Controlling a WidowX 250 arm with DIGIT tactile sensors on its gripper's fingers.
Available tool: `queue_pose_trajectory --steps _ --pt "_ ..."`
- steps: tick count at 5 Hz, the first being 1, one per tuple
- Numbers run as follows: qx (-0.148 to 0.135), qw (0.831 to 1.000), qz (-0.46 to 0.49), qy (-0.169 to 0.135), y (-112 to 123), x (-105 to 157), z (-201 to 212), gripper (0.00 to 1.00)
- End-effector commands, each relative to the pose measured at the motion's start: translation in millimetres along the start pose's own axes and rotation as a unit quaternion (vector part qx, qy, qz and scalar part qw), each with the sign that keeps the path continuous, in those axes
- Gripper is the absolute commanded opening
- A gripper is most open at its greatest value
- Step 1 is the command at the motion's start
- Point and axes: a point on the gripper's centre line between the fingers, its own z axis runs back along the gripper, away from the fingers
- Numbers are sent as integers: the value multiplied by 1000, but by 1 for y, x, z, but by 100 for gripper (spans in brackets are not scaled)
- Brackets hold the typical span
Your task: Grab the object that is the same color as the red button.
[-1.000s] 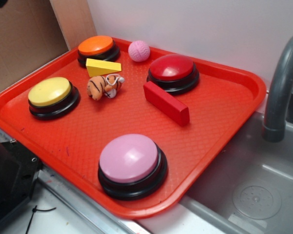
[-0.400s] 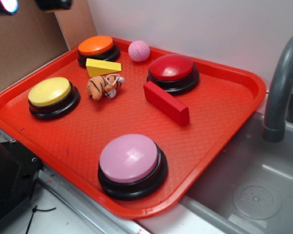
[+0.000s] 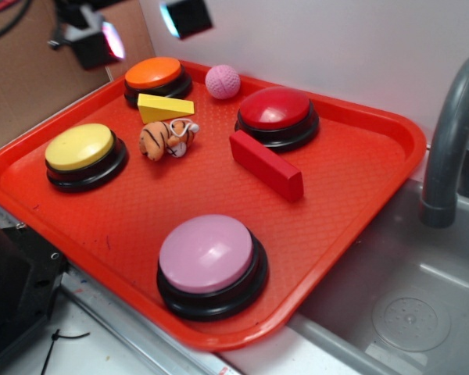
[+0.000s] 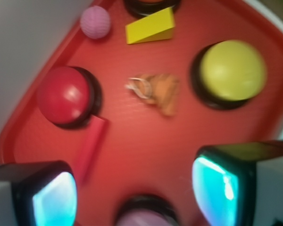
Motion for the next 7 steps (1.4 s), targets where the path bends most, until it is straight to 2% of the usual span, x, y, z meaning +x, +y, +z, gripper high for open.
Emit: queue_pose_trajectory --steps 1,2,4,5,6,7 --pt "0 1000 -28 -1 -46 -11 -64 100" --pt "19 999 -32 -16 -49 -16 -84 100" --pt "24 999 -29 -23 -45 -17 -110 100" --pt "36 999 -26 -20 -44 -8 -122 100" --pt "32 999 -1 -21 -43 -3 -123 0" --pt "32 999 3 -17 -41 1 -119 0"
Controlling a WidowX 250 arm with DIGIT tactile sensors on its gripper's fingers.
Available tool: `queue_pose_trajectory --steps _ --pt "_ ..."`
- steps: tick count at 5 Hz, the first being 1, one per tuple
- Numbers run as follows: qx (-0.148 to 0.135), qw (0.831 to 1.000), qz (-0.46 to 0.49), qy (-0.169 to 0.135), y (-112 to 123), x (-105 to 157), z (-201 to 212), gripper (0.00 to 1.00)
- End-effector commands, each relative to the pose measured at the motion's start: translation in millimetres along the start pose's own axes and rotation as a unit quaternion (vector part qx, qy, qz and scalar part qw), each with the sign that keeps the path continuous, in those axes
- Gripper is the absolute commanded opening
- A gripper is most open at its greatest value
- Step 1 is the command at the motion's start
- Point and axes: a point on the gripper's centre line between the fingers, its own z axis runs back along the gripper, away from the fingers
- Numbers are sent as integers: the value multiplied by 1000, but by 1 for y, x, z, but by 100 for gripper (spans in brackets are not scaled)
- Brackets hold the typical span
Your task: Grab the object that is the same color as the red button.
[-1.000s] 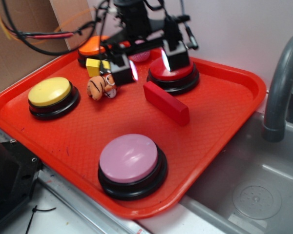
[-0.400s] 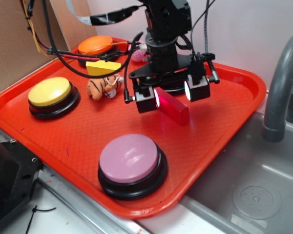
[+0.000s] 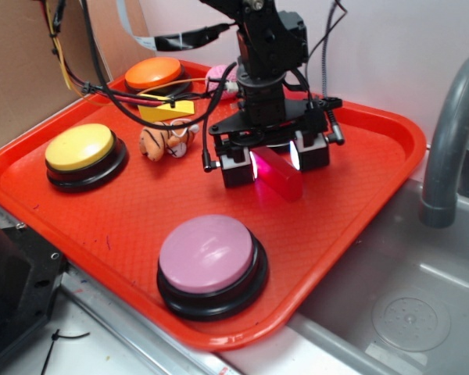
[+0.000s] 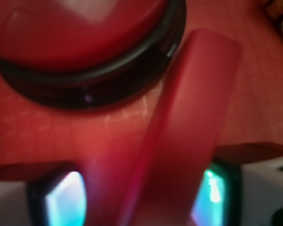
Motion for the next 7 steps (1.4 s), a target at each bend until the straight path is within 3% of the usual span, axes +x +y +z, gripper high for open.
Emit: queue_pose_trajectory --steps 1,3,4,6,7 --pt "-26 999 -32 4 7 19 34 0" --pt "-41 992 -120 -13 39 40 108 0" --pt "-66 970 -233 -8 56 51 140 0" --pt "-83 924 -372 26 87 60 175 0" --pt "-85 917 -390 16 94 58 180 0"
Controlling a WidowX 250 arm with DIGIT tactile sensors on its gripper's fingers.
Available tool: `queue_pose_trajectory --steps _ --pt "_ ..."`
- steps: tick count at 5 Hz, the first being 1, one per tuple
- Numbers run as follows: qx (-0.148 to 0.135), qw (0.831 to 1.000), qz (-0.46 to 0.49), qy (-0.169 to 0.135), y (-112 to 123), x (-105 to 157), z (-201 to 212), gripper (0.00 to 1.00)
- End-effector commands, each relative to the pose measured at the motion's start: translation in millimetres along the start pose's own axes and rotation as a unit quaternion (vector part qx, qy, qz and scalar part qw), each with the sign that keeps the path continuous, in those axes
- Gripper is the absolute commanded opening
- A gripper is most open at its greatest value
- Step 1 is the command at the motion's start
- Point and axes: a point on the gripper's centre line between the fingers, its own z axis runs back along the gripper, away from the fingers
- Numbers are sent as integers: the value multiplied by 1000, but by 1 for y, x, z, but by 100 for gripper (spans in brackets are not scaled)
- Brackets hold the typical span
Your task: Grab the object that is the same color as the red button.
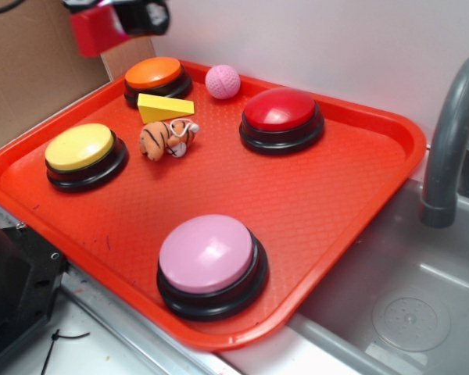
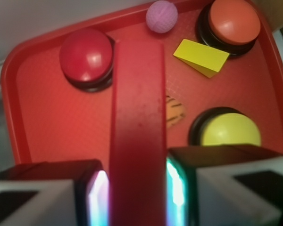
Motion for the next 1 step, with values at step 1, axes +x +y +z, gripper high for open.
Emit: queue_pose_trajectory --steps 1 --pt "15 997 -56 -42 6 10 20 0"
